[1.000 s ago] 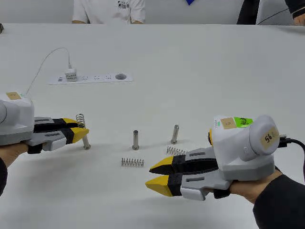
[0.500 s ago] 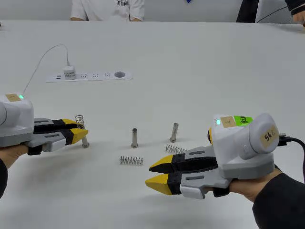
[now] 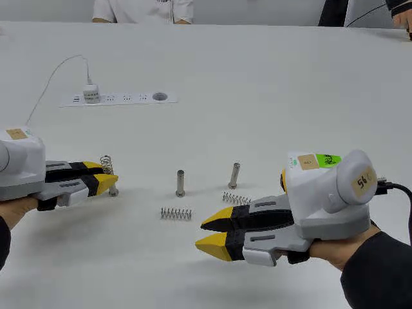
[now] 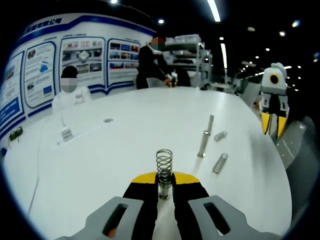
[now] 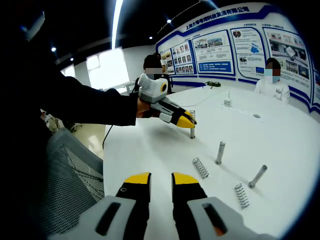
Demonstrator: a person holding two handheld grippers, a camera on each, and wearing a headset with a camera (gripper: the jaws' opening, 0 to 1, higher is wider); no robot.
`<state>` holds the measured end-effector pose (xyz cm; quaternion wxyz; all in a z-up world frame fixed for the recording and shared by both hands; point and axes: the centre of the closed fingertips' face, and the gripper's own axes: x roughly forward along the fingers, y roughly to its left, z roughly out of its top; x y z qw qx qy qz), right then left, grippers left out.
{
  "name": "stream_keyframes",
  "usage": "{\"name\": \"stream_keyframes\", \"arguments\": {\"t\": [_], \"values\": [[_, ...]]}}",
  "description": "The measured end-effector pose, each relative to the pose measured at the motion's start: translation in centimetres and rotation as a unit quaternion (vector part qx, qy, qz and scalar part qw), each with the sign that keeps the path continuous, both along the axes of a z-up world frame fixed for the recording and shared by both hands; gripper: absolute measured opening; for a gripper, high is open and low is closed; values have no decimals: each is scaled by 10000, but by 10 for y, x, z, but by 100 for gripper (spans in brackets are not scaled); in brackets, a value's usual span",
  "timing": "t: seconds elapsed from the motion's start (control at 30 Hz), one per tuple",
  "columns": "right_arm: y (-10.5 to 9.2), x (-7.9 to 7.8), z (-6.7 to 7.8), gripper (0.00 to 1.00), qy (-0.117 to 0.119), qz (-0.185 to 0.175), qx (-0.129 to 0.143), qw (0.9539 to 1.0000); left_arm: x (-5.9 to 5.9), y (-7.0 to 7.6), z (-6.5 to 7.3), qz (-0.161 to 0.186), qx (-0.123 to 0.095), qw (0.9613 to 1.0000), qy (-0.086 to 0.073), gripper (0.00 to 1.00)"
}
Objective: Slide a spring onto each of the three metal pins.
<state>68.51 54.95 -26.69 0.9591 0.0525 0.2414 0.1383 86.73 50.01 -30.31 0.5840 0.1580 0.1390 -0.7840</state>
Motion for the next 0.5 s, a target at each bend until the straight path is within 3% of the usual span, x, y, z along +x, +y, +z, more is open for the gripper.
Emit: {"name": "stream_keyframes", "arguments": {"t": [0.5], "values": [[0,0,-2,17,28,-11,21,10000,0,1,-10,13,57,10000,8,10]]}}
